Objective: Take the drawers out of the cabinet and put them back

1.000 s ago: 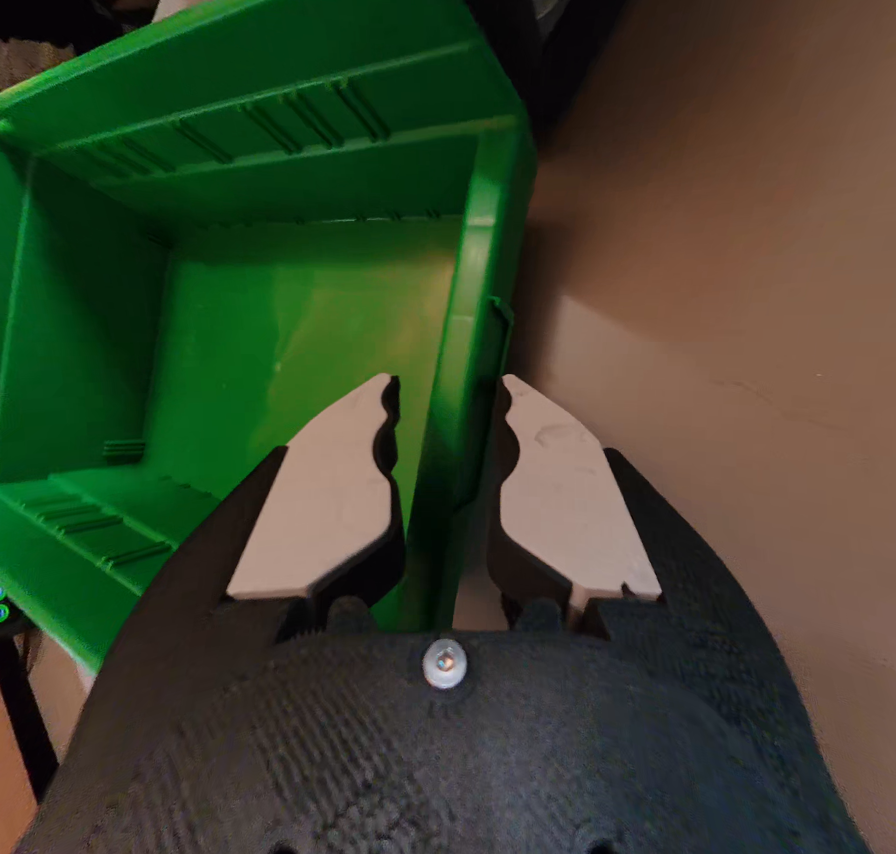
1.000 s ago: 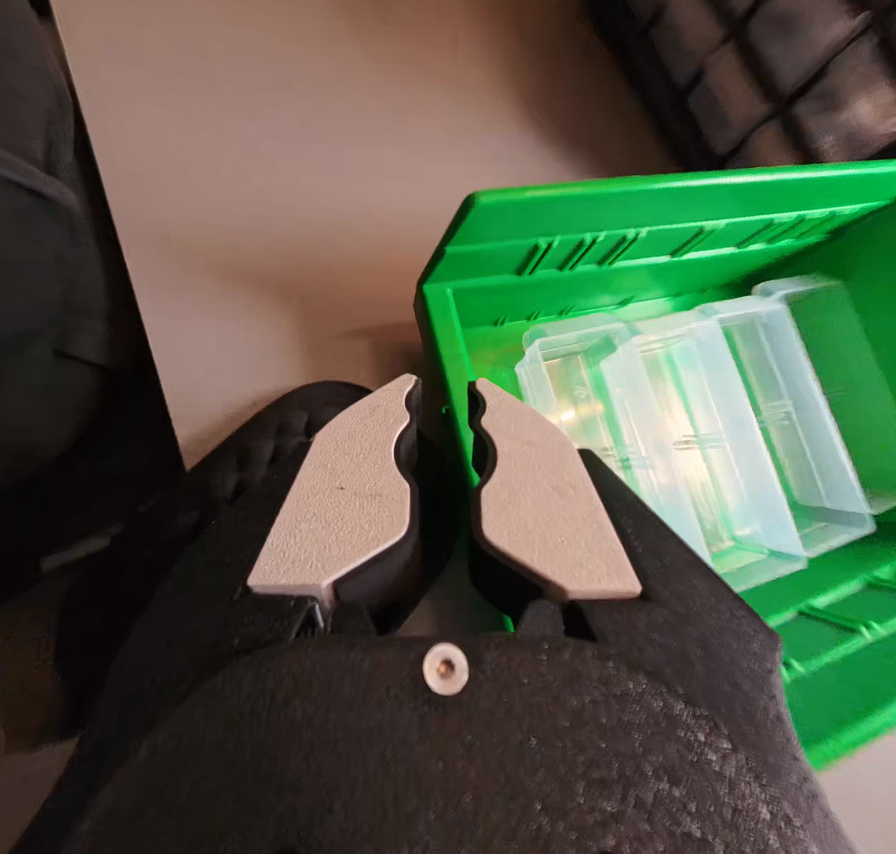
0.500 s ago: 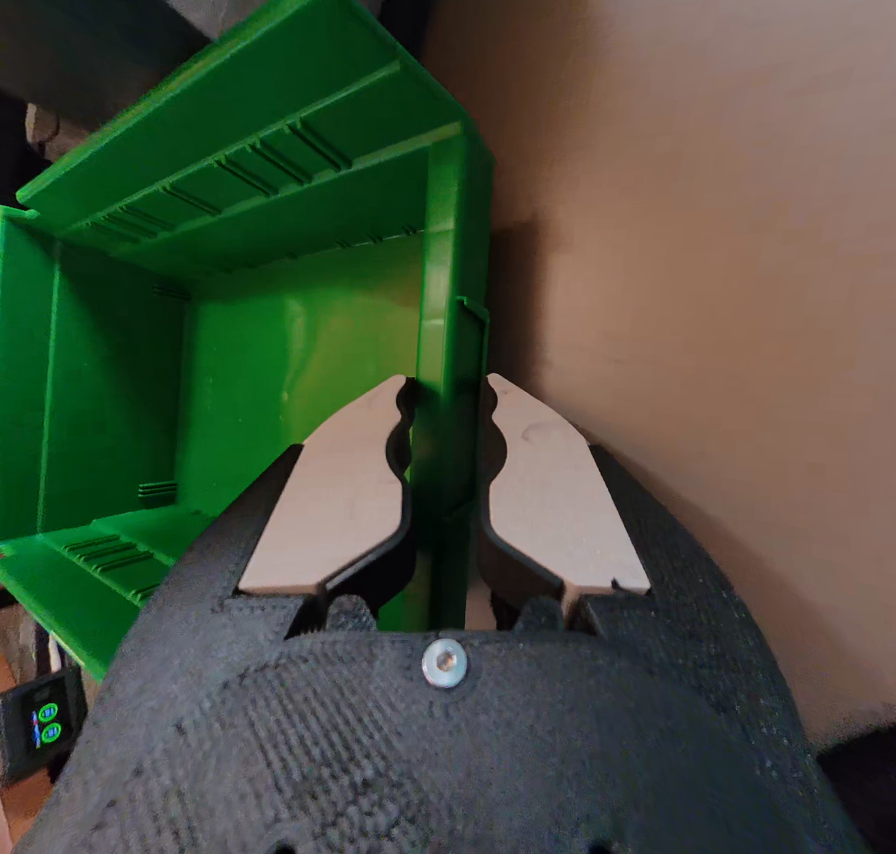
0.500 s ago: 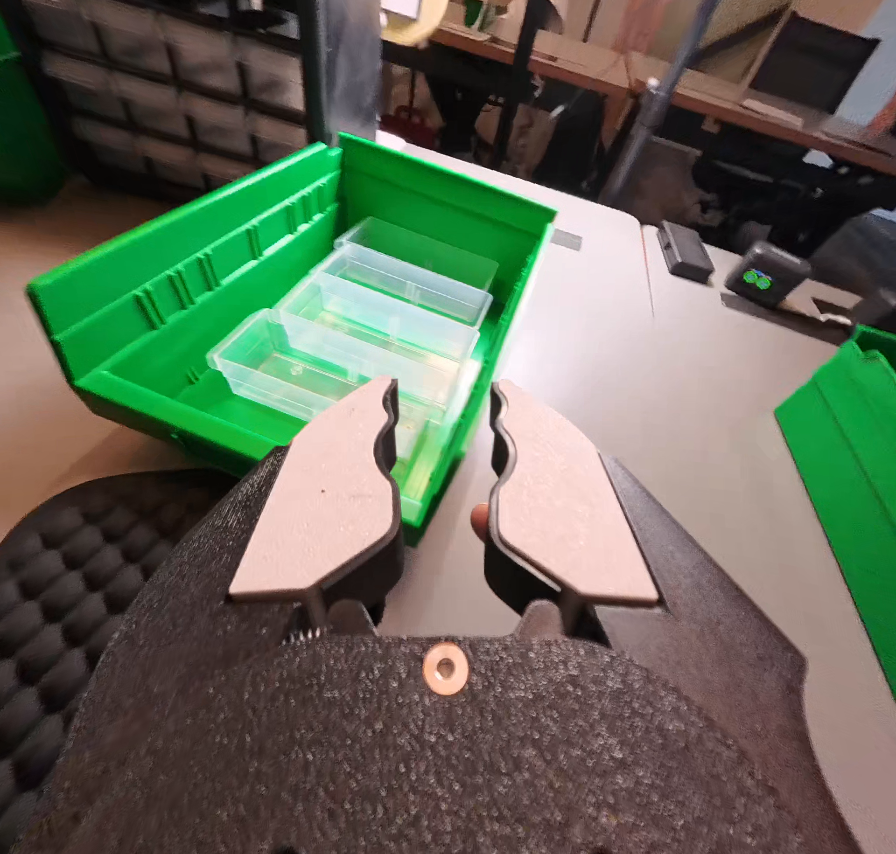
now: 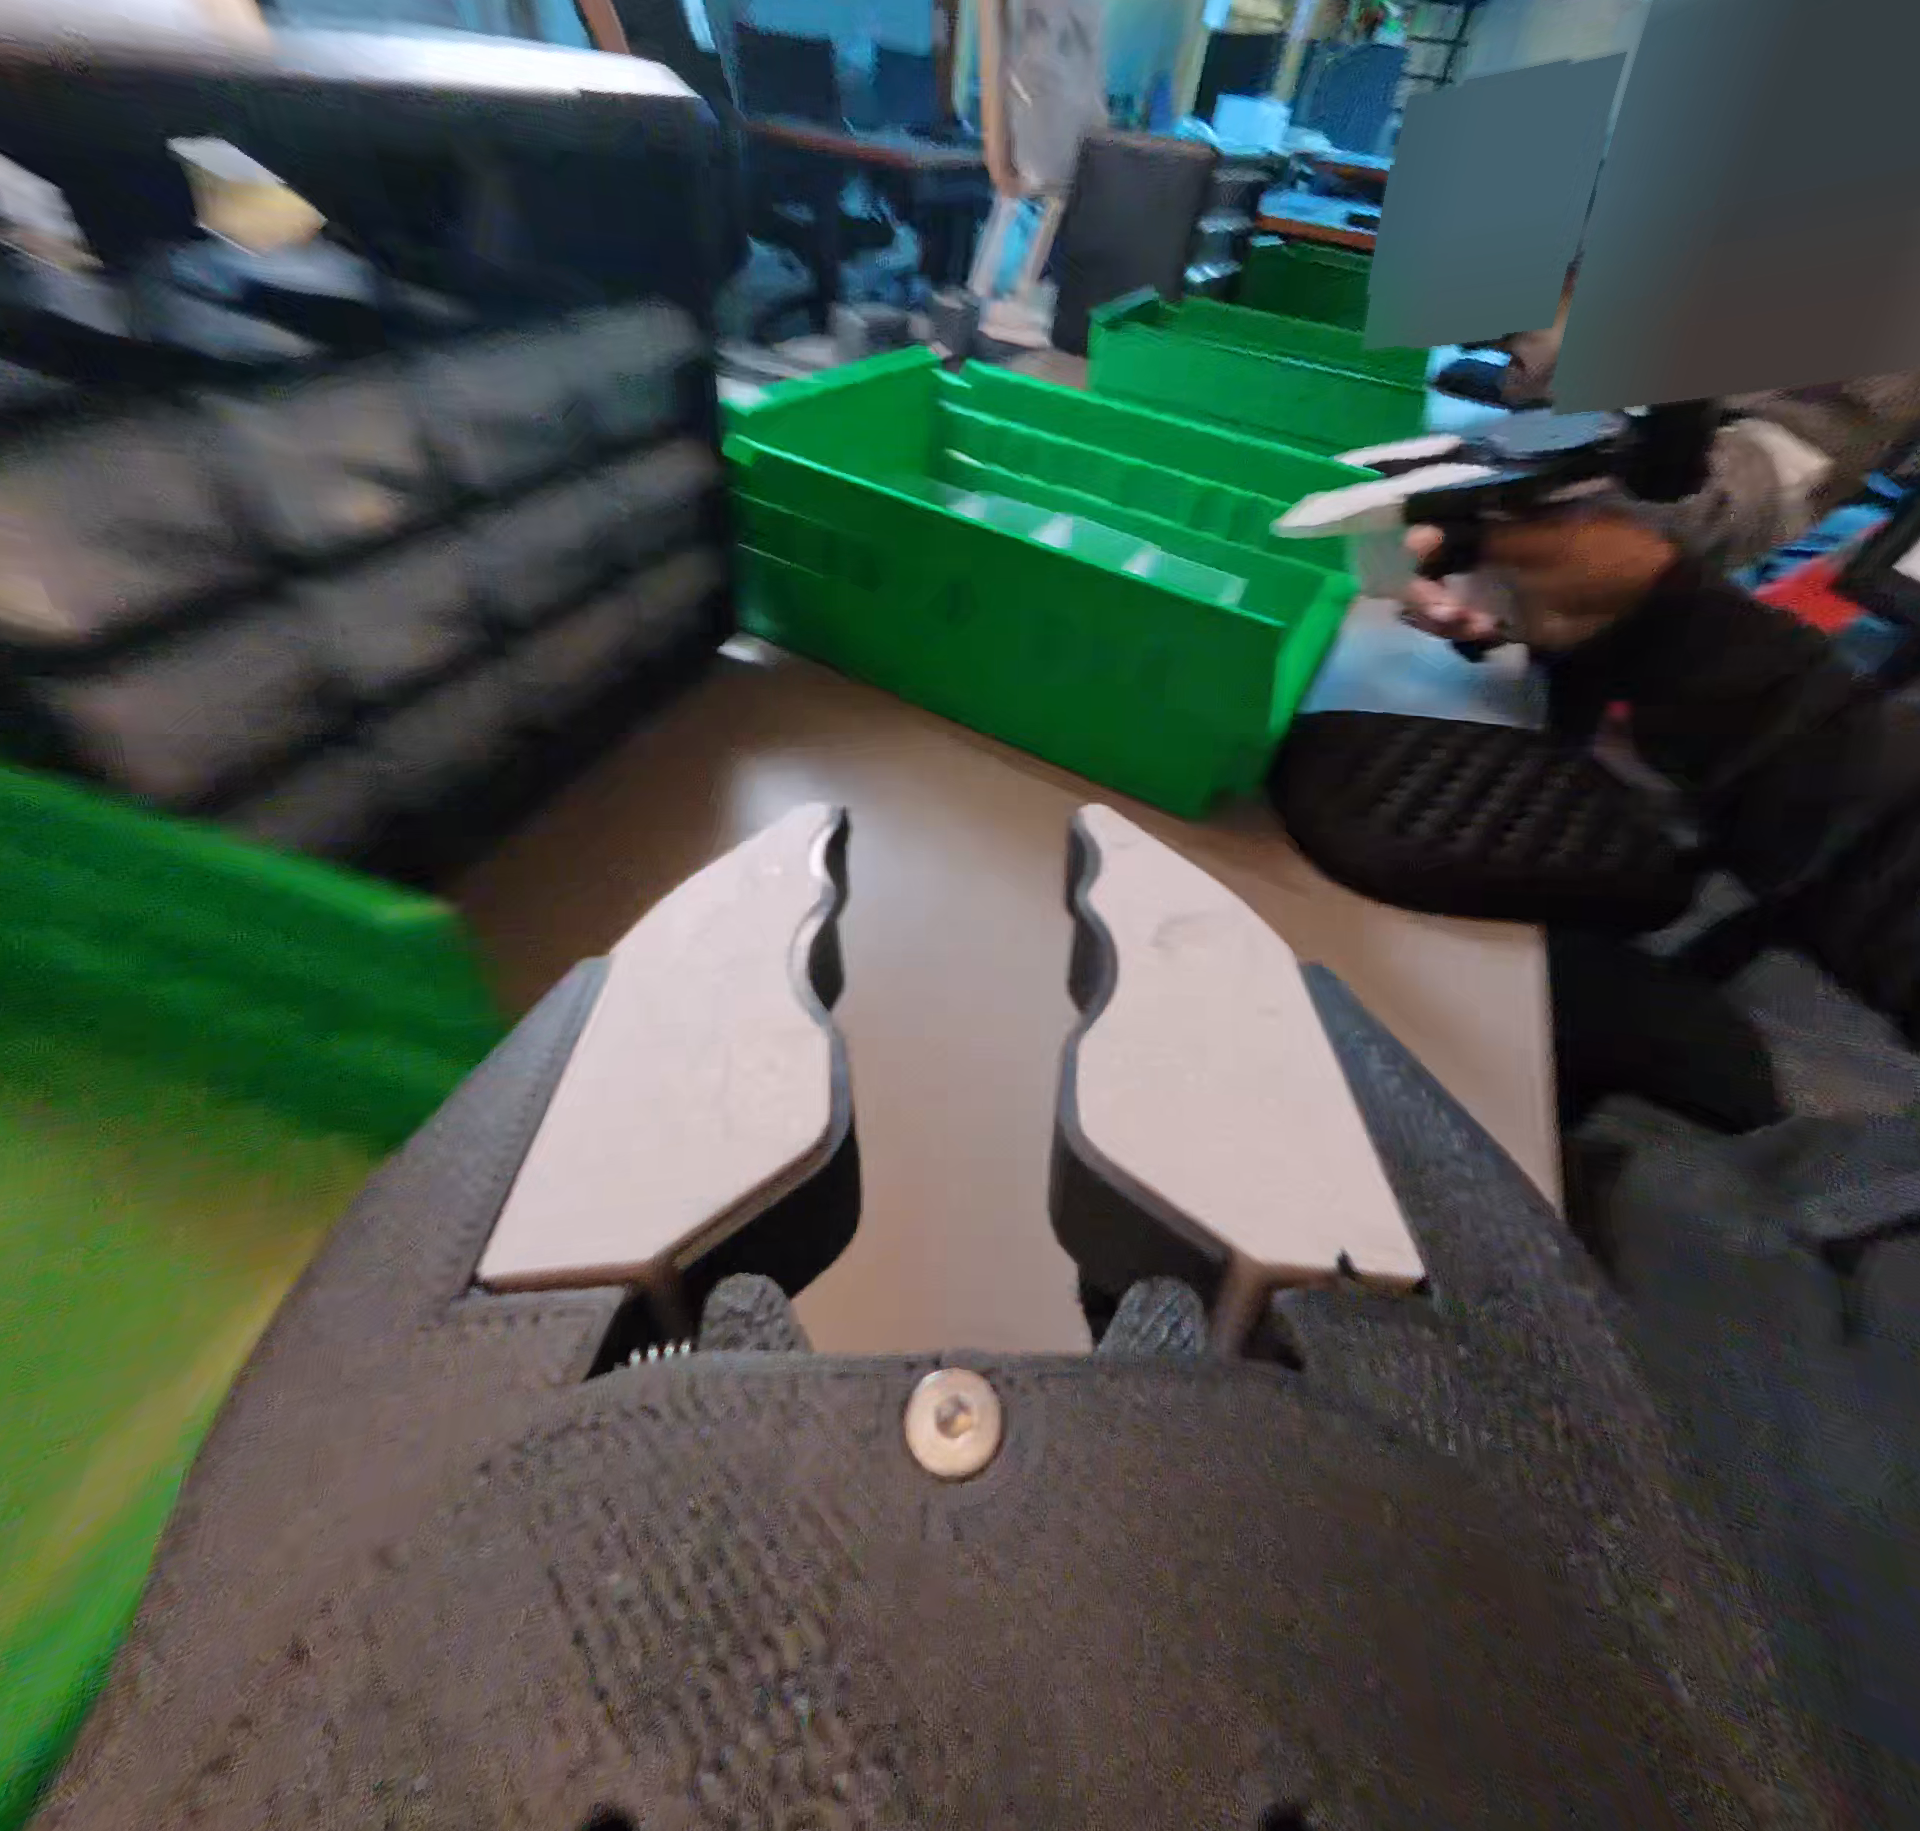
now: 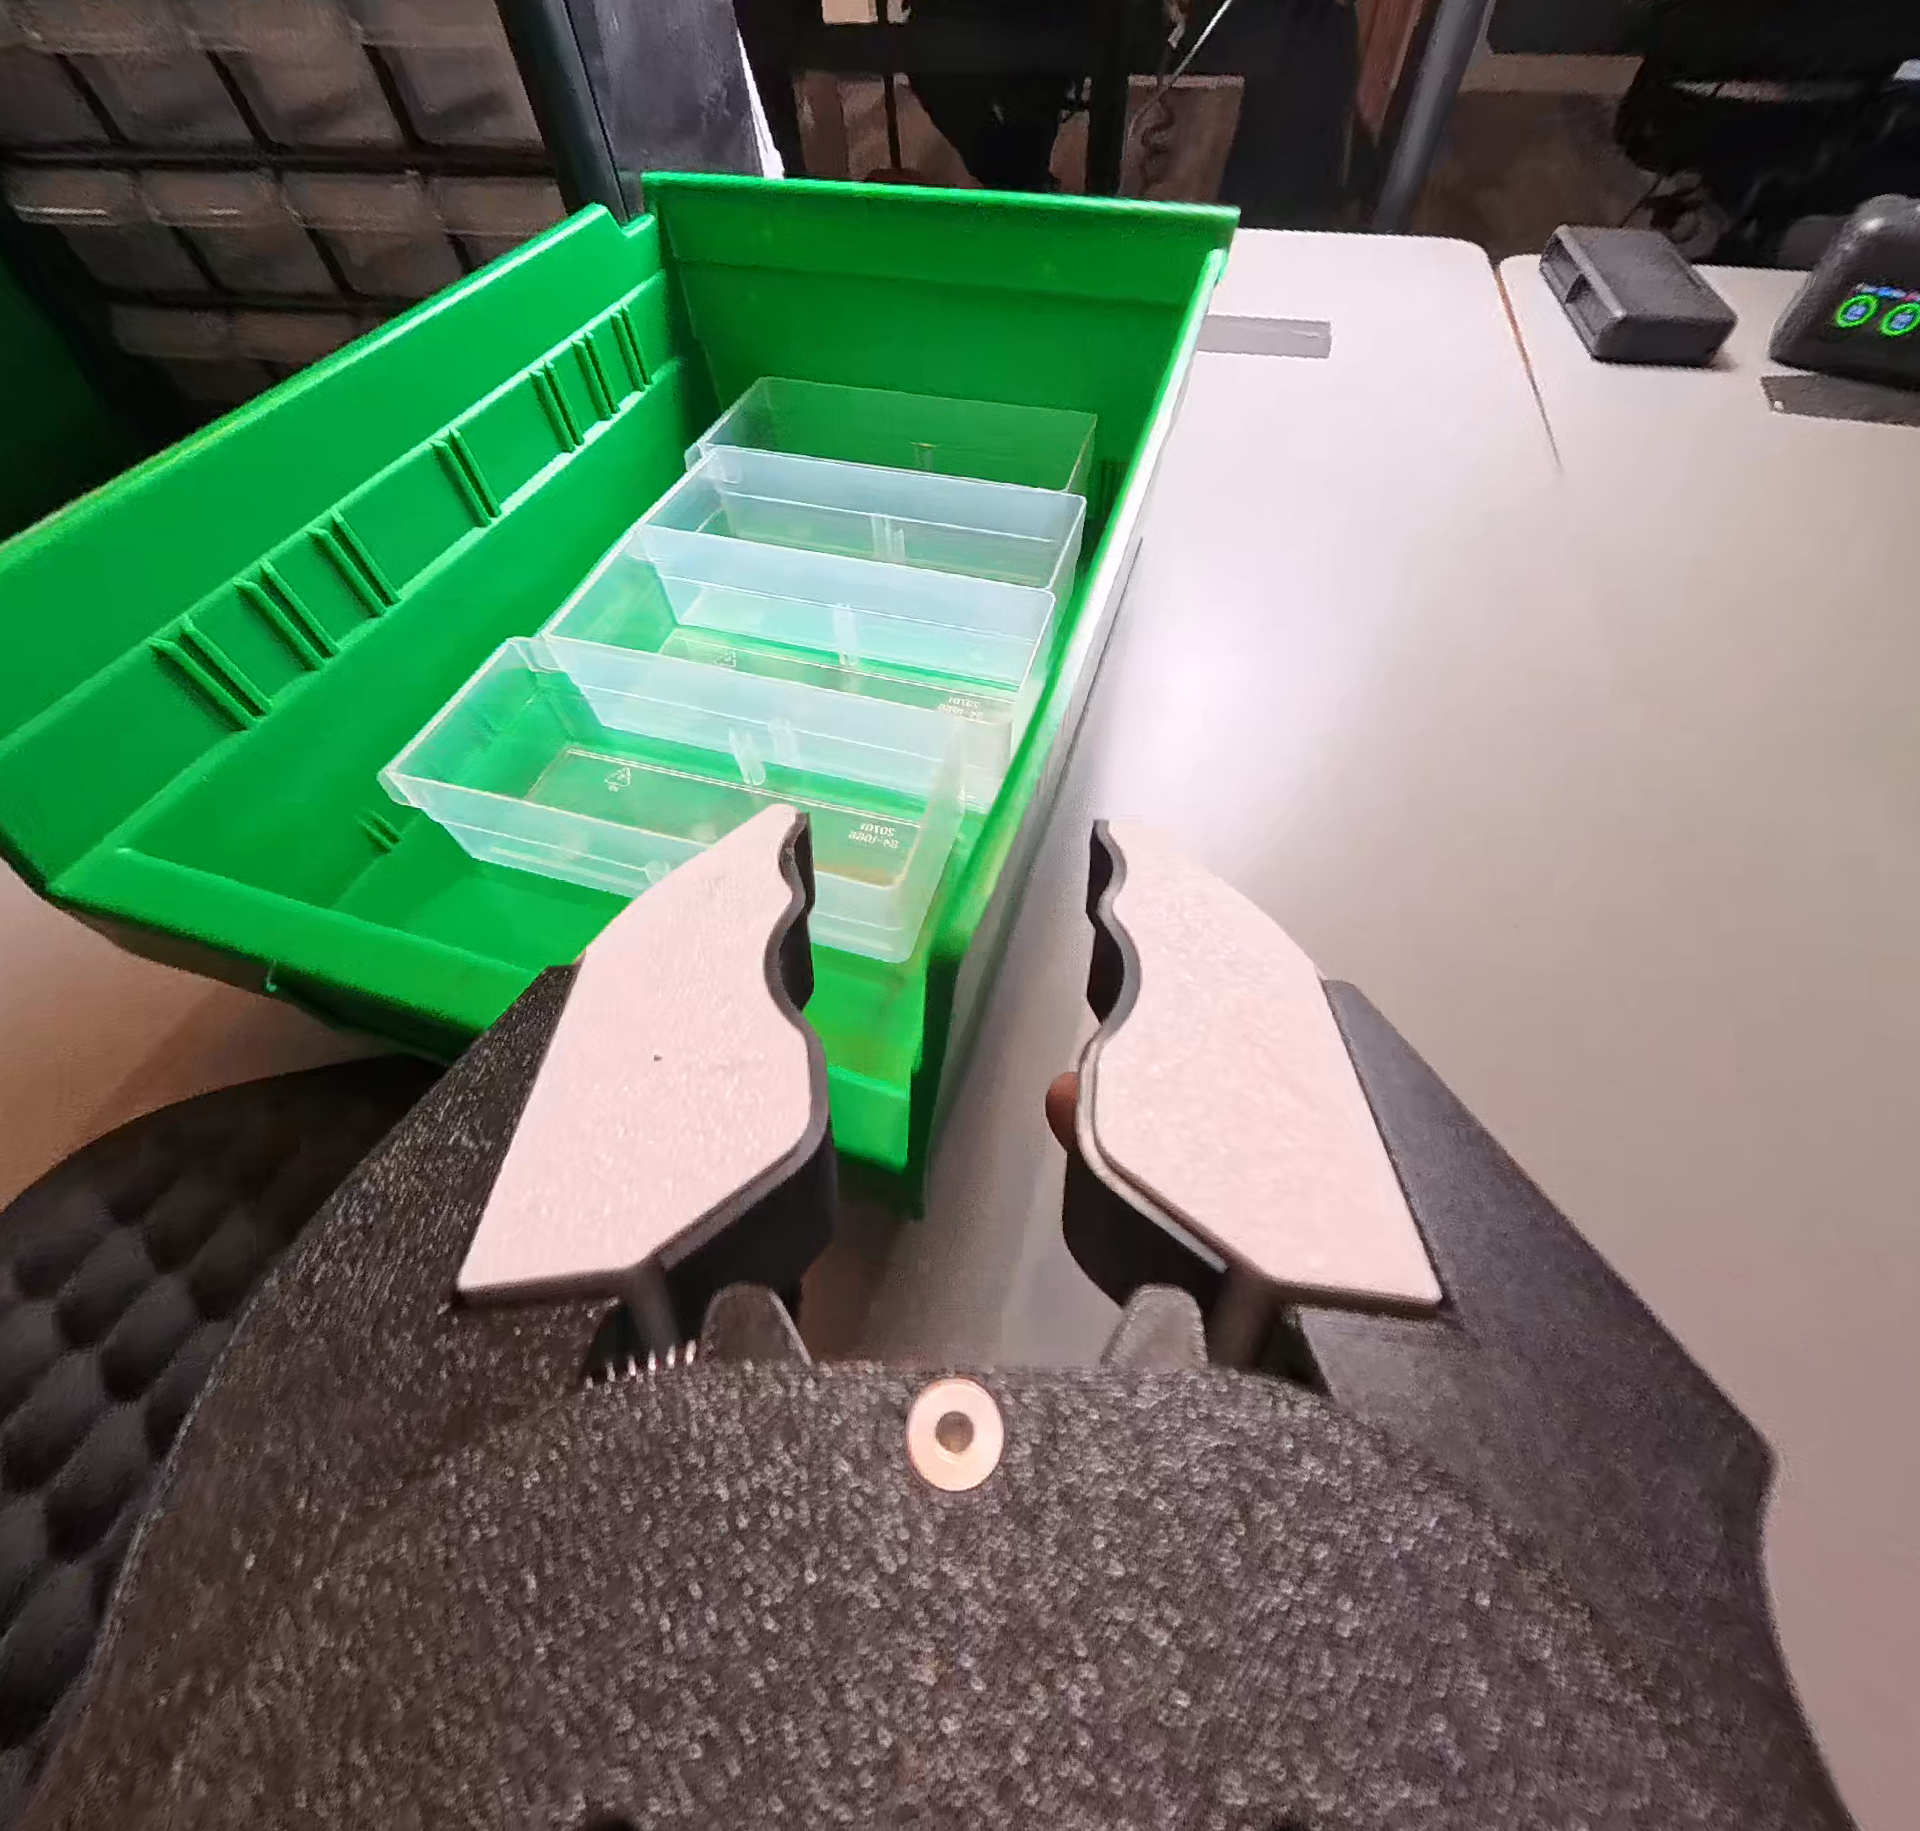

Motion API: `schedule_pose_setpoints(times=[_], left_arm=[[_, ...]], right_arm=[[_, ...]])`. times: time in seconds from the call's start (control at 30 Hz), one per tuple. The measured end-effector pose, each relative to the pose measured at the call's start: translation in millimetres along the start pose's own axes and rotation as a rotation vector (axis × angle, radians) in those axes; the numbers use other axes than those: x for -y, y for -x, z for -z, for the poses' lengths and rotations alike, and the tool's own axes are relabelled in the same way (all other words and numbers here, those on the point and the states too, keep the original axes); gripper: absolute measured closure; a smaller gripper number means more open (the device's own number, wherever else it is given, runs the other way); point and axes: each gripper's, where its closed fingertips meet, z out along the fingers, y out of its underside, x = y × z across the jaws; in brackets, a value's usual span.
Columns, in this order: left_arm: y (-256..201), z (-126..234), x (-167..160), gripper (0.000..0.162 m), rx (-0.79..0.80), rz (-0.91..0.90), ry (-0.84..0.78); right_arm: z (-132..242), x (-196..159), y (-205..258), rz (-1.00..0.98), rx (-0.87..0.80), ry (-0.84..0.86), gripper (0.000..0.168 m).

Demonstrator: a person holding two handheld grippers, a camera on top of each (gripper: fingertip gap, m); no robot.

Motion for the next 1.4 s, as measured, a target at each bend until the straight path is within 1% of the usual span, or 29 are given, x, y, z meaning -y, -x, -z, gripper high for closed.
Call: schedule_pose_setpoints(times=[0.03, 0.1, 0.2, 0.27, 0.3, 0.33, 0.37, 0.4, 0.43, 0.5, 0.57, 0.67, 0.8, 0.87, 0.93, 1.07, 1.2, 1.3, 1.4], left_arm=[[-23.4, -23.9, -7.5, 0.111, -0.037, 0.044, 0.029], [-63.8, -71.4, -24.0, 0.099, -0.076, 0.082, 0.095], [-104.1, -130.5, -29.8, 0.091, -0.089, 0.173, 0.091], [-113.0, -161.2, -34.1, 0.089, -0.019, 0.148, 0.098], [-112.4, -173.4, -36.1, 0.091, 0.033, 0.124, 0.098], [-111.4, -183.0, -36.9, 0.099, 0.075, 0.119, 0.092], [-108.5, -188.5, -36.0, 0.108, 0.122, 0.136, 0.081], [-101.4, -189.6, -35.0, 0.125, 0.185, 0.15, 0.072], [-94.4, -188.4, -35.0, 0.133, 0.234, 0.143, 0.073], [-90.0, -183.8, -33.7, 0.139, 0.271, 0.095, 0.086], [-92.9, -175.5, -23.6, 0.141, 0.296, 0.022, 0.079], [-100.6, -156.1, 9.8, 0.142, 0.296, -0.047, 0.025], [-106.7, -119.8, 64.2, 0.142, 0.311, -0.12, -0.036], [-104.6, -95.8, 89.1, 0.142, 0.341, -0.156, -0.06], [-97.4, -67.4, 111.9, 0.142, 0.384, -0.18, -0.084], [-66.3, 2.0, 144.5, 0.142, 0.517, -0.212, -0.104], [-29.0, 85.9, 160.2, 0.143, 0.687, -0.215, -0.119], [-4.9, 149.2, 157.7, 0.143, 0.819, -0.209, -0.125], [17.4, 208.8, 140.3, 0.144, 0.932, -0.174, -0.119]], right_arm=[[-3.6, 0.2, 0.9, 0.007, -0.006, 0.001, 0.119], [-9.2, 1.8, 4.2, 0.016, -0.014, -0.004, 0.124], [-10.4, 3.6, 0.3, 0.005, -0.082, -0.003, 0.137], [-8.8, 3.9, -4.0, 0.001, -0.135, 0.001, 0.156], [-8.4, 3.7, -2.7, 0.017, -0.148, 0.005, 0.159], [-7.8, 3.7, -2.0, 0.033, -0.174, 0.011, 0.161], [-6.9, 4.1, -0.3, 0.046, -0.198, 0.016, 0.163], [-4.8, 4.6, -0.3, 0.064, -0.234, 0.021, 0.164], [-1.6, 6.4, 1.0, 0.075, -0.26, 0.016, 0.165], [9.1, 14.9, 8.6, 0.083, -0.294, -0.009, 0.164], [24.3, 25.9, 16.1, 0.117, -0.357, -0.013, 0.166], [52.7, 55.2, 31.2, 0.132, -0.397, -0.081, 0.166], [84.1, 109.9, 58.3, 0.158, -0.382, -0.181, 0.164], [92.4, 139.4, 77.2, 0.179, -0.355, -0.232, 0.163], [91.6, 167.2, 100.0, 0.195, -0.301, -0.274, 0.163], [68.7, 216.2, 163.1, 0.239, -0.146, -0.334, 0.159], [28.6, 250.2, 245.4, 0.255, 0.049, -0.365, 0.157], [-3.3, 262.7, 311.2, 0.262, 0.186, -0.372, 0.156], [-31.4, 261.5, 378.5, 0.27, 0.31, -0.359, 0.155]])
